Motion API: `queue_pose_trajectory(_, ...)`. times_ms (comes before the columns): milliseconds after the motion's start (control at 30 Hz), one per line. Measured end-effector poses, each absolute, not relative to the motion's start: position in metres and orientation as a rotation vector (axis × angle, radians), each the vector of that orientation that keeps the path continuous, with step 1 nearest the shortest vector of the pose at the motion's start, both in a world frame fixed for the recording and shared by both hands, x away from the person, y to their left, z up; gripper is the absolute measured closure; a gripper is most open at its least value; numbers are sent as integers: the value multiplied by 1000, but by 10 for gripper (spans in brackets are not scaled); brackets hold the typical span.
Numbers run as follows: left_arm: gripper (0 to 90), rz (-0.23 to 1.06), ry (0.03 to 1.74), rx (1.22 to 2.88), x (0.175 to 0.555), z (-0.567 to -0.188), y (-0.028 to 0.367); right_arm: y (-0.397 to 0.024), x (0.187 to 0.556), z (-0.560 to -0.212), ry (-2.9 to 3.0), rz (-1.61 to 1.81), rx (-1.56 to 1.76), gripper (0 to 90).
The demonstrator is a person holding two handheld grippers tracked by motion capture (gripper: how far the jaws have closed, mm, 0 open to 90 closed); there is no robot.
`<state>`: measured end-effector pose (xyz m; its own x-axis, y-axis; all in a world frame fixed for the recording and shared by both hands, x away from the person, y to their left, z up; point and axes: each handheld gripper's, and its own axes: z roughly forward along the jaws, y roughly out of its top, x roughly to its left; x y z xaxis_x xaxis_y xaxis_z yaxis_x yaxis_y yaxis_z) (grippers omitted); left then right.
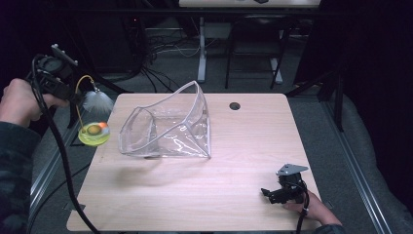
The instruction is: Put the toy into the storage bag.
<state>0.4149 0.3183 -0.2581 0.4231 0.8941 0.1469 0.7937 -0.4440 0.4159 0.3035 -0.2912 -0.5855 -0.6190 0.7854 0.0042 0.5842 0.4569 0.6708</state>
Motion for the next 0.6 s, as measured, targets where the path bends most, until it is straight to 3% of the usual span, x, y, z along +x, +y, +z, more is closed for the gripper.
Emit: queue_pose_trajectory(600, 886, 528, 1397, 2391, 424, -221, 300, -291, 303, -585, 2399, 921, 1171, 0)
